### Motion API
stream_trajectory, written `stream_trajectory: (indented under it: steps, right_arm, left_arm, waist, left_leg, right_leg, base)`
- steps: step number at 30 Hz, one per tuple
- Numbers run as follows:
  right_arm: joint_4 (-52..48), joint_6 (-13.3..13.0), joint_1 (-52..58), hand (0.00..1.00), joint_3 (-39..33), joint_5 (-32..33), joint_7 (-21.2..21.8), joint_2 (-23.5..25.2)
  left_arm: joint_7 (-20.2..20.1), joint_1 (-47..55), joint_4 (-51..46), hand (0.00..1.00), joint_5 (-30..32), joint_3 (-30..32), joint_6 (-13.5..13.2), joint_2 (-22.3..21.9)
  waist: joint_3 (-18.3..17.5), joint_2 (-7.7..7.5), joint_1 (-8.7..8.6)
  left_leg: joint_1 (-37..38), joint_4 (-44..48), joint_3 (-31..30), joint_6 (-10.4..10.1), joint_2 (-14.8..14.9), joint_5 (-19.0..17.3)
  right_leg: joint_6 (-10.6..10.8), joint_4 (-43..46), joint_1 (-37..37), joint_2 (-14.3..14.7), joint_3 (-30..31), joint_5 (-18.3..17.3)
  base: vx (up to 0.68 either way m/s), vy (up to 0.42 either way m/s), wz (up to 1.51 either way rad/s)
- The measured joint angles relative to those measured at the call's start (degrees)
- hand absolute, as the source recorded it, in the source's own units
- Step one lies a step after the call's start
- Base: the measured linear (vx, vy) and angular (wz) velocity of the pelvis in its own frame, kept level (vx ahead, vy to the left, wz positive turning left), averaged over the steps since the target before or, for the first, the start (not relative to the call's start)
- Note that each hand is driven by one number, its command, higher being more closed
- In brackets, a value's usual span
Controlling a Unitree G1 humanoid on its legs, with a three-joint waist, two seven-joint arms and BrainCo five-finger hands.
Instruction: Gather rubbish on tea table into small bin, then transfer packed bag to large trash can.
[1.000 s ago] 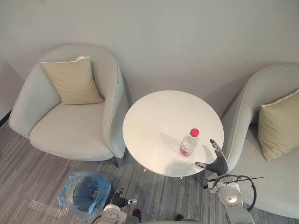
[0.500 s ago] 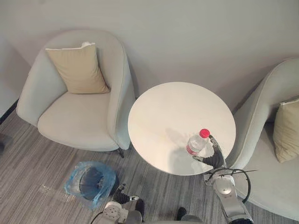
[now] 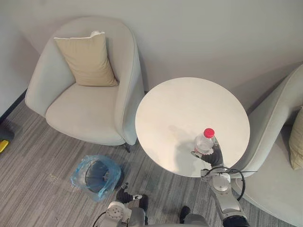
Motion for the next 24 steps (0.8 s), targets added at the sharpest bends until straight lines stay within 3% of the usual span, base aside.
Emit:
stream_trajectory:
  steps: [13, 24]
  right_arm:
    - [-0.3, 0.8, -1.8, 1.00, -0.8, 2.1, -2.0, 0.0]
    - [-9.7, -0.3, 3.4, 1.00, -0.6, 2.1, 1.7, 0.0]
  left_arm:
    - [0.0, 0.0, -0.4, 0.00, 0.0, 0.1, 0.0, -0.2]
    - [-0.1, 0.0, 0.2, 0.00, 0.8, 0.0, 0.1, 0.0]
  waist:
    - [0.0, -0.03, 0.46]
    - [-0.5, -0.47, -0.28]
  left_leg:
    - [-0.7, 0.7, -1.3, 0.0, -1.0, 0.0]
    - [0.5, 0.6, 0.1, 0.0, -0.5, 0.0]
  right_leg:
    - [0.6, -0.2, 0.8, -0.9, -1.8, -0.4]
    - [0.5, -3.8, 2.4, 0.0, 0.2, 2.1]
  base:
    - [0.01, 0.013, 0.08]
    - [-0.02, 0.015, -0.10]
